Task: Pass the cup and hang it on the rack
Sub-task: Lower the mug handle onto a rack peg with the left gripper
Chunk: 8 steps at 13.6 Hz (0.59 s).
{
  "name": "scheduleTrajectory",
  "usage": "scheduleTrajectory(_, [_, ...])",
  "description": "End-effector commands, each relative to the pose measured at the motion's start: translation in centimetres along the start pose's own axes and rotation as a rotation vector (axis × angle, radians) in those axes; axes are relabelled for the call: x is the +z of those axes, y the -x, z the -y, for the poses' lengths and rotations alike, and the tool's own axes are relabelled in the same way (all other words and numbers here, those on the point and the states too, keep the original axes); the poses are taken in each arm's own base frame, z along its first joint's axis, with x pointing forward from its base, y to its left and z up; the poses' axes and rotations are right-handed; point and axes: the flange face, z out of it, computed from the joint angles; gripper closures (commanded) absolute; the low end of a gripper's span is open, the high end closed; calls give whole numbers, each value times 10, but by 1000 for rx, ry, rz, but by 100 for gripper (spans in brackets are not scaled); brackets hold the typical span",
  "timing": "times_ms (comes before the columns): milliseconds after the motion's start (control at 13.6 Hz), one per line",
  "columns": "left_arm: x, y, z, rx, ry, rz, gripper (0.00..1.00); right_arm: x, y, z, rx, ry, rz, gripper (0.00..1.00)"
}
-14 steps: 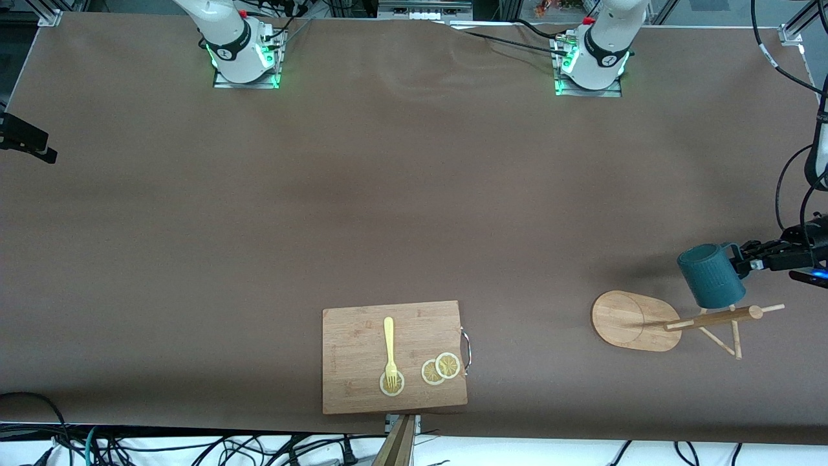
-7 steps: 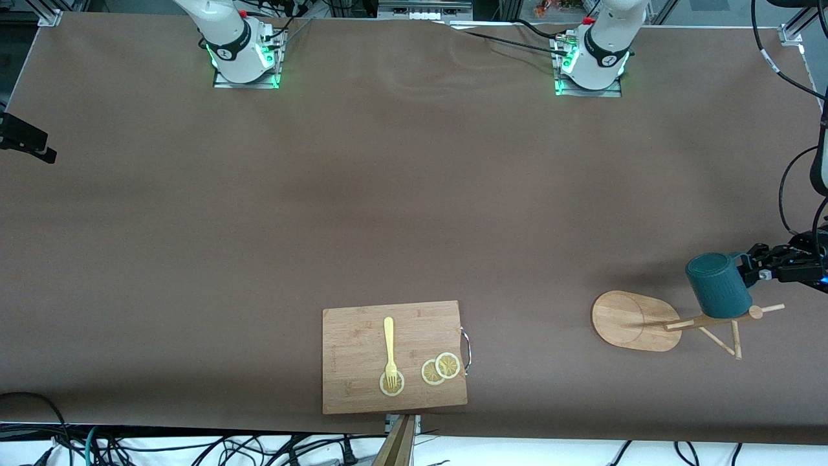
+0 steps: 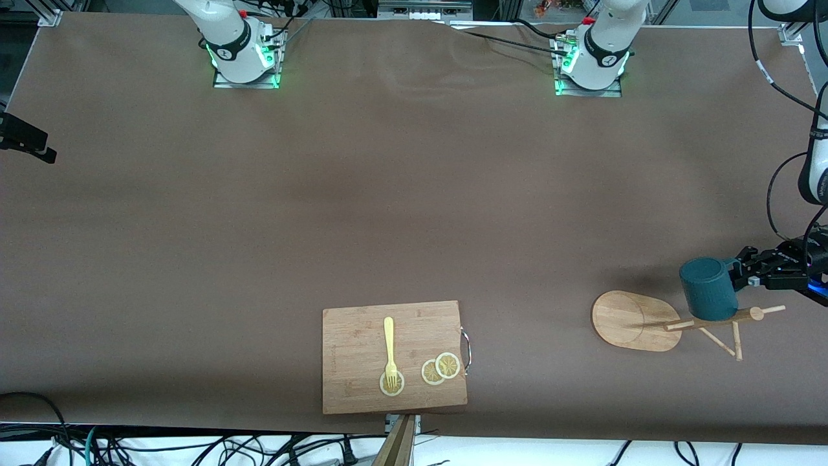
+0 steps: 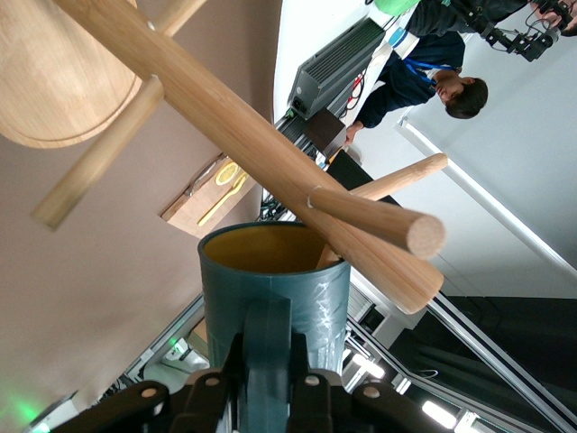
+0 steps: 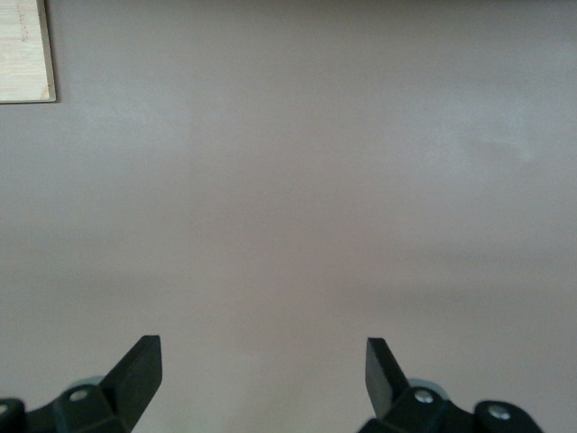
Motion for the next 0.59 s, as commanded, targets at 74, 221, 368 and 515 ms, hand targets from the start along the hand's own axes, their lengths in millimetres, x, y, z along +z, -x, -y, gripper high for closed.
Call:
scheduleTrajectory(74, [-9, -9, -10, -4, 12, -21, 0, -1, 2, -5, -9, -9, -9, 0])
scheduleTrajectory(221, [-15, -6, -13, 4, -6, -23, 0, -1, 2, -6, -7, -8, -11, 0])
scheduleTrajectory(368, [-23, -2, -12, 13, -70, -46, 0, -1, 2, -5, -7, -10, -11, 0])
scheduleTrajectory(515, [-33, 7, -27, 60, -190, -81, 0, -1, 2, -5, -7, -10, -11, 0])
